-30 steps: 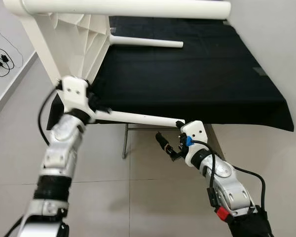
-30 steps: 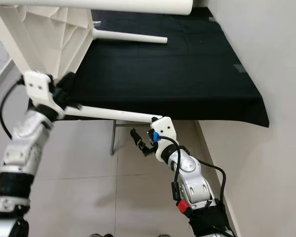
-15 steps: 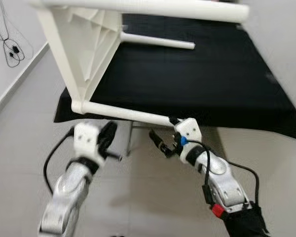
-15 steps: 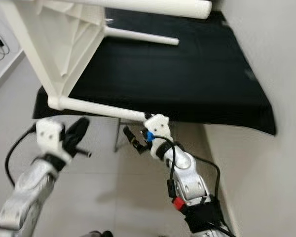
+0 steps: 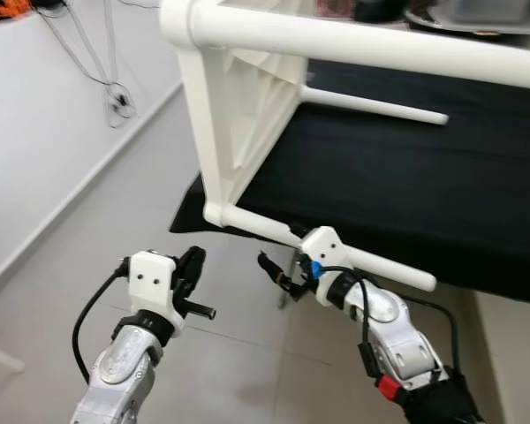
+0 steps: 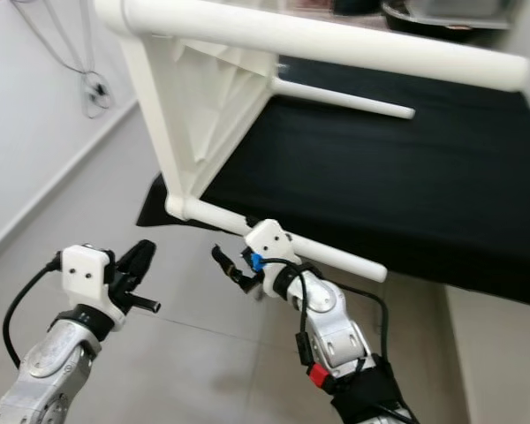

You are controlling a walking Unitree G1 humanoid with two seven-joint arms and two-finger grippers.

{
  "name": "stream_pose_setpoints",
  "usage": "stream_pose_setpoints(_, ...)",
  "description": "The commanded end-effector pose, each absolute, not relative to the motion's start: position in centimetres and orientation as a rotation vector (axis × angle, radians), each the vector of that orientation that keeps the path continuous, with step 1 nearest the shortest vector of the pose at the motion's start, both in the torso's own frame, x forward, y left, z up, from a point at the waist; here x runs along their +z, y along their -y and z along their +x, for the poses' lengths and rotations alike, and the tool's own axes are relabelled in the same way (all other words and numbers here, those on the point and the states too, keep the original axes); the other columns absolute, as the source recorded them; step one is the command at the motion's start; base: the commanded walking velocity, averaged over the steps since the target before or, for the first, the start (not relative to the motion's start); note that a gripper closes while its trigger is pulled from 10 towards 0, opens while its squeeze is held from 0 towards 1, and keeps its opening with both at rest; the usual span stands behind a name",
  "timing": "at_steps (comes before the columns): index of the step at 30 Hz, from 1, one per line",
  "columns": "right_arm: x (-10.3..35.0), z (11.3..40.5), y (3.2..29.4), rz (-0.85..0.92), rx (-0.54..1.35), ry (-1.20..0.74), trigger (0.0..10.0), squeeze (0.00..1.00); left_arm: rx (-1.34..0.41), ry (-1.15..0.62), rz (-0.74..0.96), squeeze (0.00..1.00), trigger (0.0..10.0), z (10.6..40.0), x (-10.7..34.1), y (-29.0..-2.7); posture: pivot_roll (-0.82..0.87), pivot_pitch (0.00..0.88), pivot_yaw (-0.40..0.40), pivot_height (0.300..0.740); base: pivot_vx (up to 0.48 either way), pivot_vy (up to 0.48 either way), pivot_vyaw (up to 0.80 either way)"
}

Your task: Building children table

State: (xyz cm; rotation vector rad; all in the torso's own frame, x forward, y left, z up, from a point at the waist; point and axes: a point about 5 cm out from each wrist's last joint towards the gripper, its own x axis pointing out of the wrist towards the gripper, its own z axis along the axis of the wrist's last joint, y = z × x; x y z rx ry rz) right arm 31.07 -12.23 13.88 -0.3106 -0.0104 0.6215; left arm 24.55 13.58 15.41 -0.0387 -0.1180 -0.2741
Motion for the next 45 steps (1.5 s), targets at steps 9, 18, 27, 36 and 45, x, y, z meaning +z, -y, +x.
stream_pose_setpoints(9,15.0,29.5,11.9,-0.172,0.919,0.012,10.0,0.0,-0.329,0.1,-0.012,0.0,10.0,24.2,15.5,-13.3,-0.04,0.127,0.046,0.74,0.38,0.0,0.0)
stream_pose_setpoints(18,16.6,26.6,14.4,-0.091,1.36,-0.131,10.0,0.0,-0.471,0.09,-0.021,0.0,10.0,23.3,15.4,-12.2,-0.04,0.12,0.046,0.74,0.037,0.0,0.0)
stream_pose_setpoints(27,17.8,25.7,13.3,-0.143,1.531,-0.138,10.0,0.0,-0.497,0.073,-0.009,0.0,10.0,23.0,15.1,-11.9,-0.03,0.106,0.047,0.74,0.0,0.0,0.0)
stream_pose_setpoints(36,20.9,25.7,12.7,-0.035,1.58,-0.013,10.0,0.0,-0.524,0.06,-0.007,0.0,10.0,22.7,14.7,-11.8,-0.03,0.097,0.049,0.74,0.0,0.0,0.0)
stream_pose_setpoints(45,22.6,26.9,11.2,-0.054,1.426,0.134,10.0,0.0,-0.577,0.044,0.009,0.0,10.0,22.1,14.2,-11.8,-0.03,0.092,0.056,0.74,0.0,0.0,0.0)
